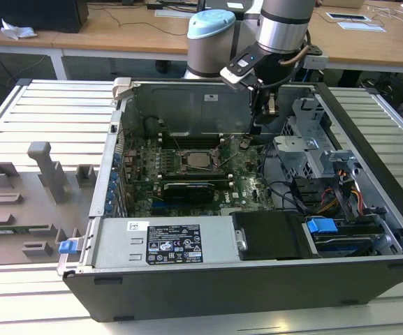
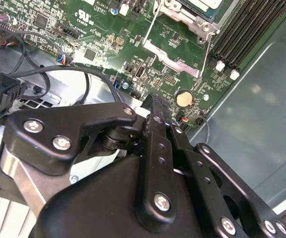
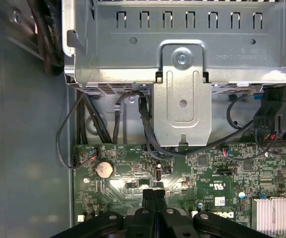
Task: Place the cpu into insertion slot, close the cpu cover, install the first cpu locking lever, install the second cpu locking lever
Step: 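Close the cpu cover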
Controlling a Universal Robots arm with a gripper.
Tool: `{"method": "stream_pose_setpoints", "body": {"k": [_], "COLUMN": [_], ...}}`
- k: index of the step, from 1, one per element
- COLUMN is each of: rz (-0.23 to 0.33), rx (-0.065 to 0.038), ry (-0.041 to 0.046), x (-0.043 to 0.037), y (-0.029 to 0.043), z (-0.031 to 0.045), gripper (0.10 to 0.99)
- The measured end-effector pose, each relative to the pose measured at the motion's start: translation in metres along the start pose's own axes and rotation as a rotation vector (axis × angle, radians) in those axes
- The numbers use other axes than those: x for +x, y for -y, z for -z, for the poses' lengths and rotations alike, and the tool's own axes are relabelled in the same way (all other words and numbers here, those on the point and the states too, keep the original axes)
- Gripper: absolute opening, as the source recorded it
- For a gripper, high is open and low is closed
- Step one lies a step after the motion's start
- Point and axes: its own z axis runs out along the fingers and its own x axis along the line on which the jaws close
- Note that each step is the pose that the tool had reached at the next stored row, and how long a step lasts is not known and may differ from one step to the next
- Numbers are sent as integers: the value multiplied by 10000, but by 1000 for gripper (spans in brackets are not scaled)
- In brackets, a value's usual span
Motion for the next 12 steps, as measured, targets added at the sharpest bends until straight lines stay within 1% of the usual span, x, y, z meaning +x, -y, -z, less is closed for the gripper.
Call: {"method": "stream_pose_setpoints", "body": {"k": [12], "rz": [0], "rx": [0], "ry": [0], "x": [2], "y": [-1], "z": [-68], "gripper": [106]}}
